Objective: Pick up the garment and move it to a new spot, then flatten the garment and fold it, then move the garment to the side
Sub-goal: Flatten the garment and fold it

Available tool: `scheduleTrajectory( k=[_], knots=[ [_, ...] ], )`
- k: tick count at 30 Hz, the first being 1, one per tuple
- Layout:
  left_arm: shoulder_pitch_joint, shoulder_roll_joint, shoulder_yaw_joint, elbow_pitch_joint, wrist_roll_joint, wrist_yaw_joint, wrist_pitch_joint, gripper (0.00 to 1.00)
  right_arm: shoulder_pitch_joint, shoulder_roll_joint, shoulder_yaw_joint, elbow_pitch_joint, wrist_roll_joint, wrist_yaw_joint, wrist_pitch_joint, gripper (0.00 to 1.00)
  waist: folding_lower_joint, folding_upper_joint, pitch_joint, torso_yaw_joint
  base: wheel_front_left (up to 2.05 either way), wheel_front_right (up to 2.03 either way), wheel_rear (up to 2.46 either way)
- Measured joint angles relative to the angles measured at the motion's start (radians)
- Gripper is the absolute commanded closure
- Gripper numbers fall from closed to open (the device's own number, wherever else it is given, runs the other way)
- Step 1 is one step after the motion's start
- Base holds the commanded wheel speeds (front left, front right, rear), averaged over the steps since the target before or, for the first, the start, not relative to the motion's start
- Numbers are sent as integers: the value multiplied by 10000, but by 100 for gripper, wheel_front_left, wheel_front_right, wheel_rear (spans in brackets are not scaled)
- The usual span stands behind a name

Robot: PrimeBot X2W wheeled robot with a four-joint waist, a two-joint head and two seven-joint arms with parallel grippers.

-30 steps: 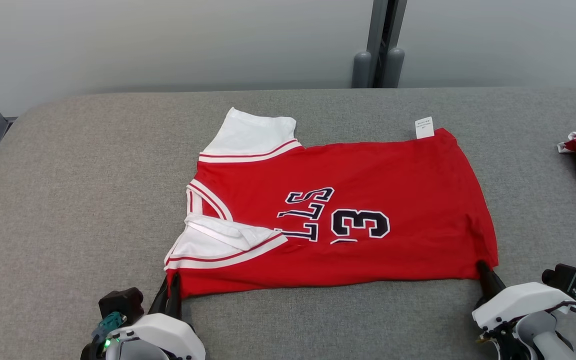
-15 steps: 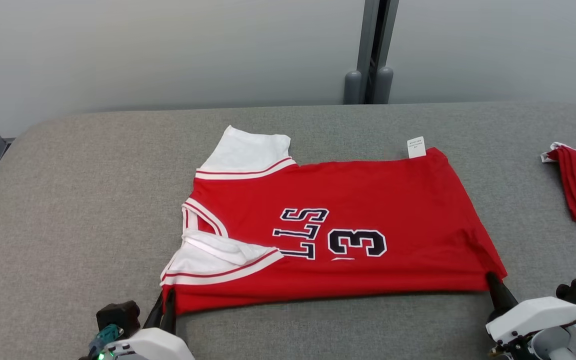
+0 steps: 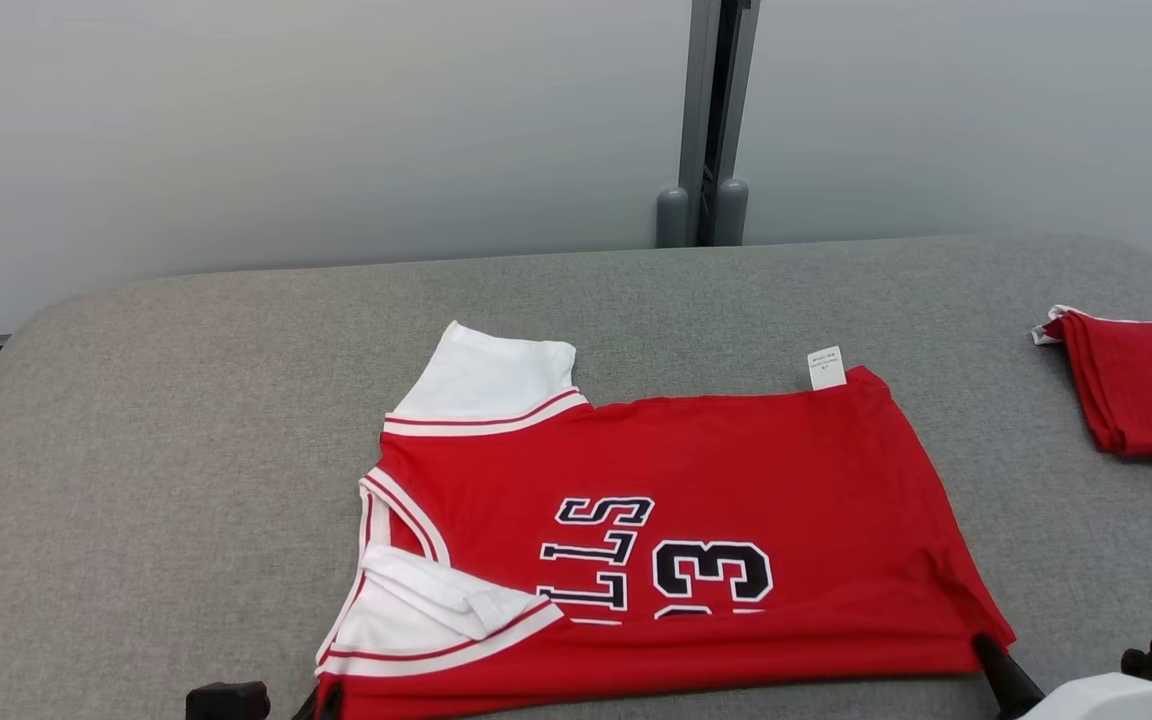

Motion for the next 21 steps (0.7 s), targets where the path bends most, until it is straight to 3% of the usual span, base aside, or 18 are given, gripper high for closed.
scheduleTrajectory(
  k=[4,5,6,7,9,15,21],
  knots=[
    [424,328,-109,-840,-10,98,485,100,333,-140,-48,-328,67,0,121,100,0,0,-23,-22,0,0,0],
    [500,366,-115,-1018,-35,117,600,100,378,-146,-119,-376,150,0,167,96,0,0,-22,-27,0,0,0],
    [576,393,-134,-1195,-58,184,713,95,415,-151,-190,-397,165,0,192,51,0,0,-20,-33,0,0,0],
    [656,441,-165,-1335,-58,215,849,64,457,-157,-265,-416,169,0,176,0,0,0,-17,-40,0,0,0],
    [777,495,-196,-1559,-59,332,1034,0,474,-173,-355,-445,213,-4,171,0,0,0,-11,-46,0,0,0],
    [946,656,-138,-2174,-86,756,1482,0,446,-314,-585,-631,-73,-6,-21,0,0,0,36,-53,0,0,0],
    [687,715,510,-2901,-52,1409,813,0,69,-637,-591,-1007,-1141,-4,-706,0,0,0,185,-51,0,0,0]
  ],
)
